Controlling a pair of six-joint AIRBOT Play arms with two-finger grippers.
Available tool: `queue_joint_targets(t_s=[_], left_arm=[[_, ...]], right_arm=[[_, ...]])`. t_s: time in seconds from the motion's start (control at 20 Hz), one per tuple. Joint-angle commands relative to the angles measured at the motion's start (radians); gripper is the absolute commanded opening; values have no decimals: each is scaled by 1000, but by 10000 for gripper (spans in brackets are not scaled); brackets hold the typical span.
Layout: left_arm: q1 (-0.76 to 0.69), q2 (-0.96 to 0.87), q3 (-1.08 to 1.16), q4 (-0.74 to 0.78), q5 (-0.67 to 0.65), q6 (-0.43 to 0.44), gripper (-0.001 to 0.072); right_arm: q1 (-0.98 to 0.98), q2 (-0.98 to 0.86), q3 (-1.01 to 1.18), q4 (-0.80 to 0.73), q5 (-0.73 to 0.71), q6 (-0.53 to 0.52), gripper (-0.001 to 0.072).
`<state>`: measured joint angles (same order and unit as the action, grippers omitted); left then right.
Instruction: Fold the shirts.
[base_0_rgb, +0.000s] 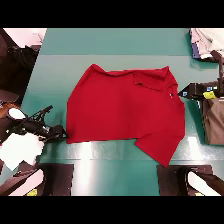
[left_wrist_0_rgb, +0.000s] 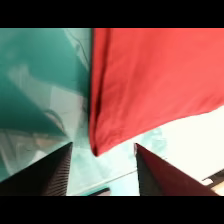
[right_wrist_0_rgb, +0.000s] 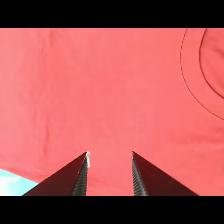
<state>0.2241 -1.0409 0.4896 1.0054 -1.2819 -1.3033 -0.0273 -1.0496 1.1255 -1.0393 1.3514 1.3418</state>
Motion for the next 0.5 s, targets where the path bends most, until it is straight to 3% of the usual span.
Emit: queue_joint_targets(t_s=[0.0, 0.2, 0.25, 0.3, 0.35, 0.45], left_arm=[[-17, 3, -27, -24, 48, 3, 467], [-132, 3, -26, -58, 161, -8, 465], [-151, 3, -26, -63, 177, -9, 324], [-159, 3, -26, -71, 183, -8, 96], [-159, 3, -19, -71, 182, -8, 24], [-159, 3, 19, -64, 172, -9, 24]], right_arm=[[0, 15, -11, 1, -18, 0, 308], [0, 16, -11, 1, -16, 0, 308], [-1, 16, -11, 0, -14, 0, 308], [-6, 16, -11, 0, -11, 0, 308], [-18, 16, -11, 0, 3, 0, 308], [-64, 16, -16, -9, 62, 0, 308]])
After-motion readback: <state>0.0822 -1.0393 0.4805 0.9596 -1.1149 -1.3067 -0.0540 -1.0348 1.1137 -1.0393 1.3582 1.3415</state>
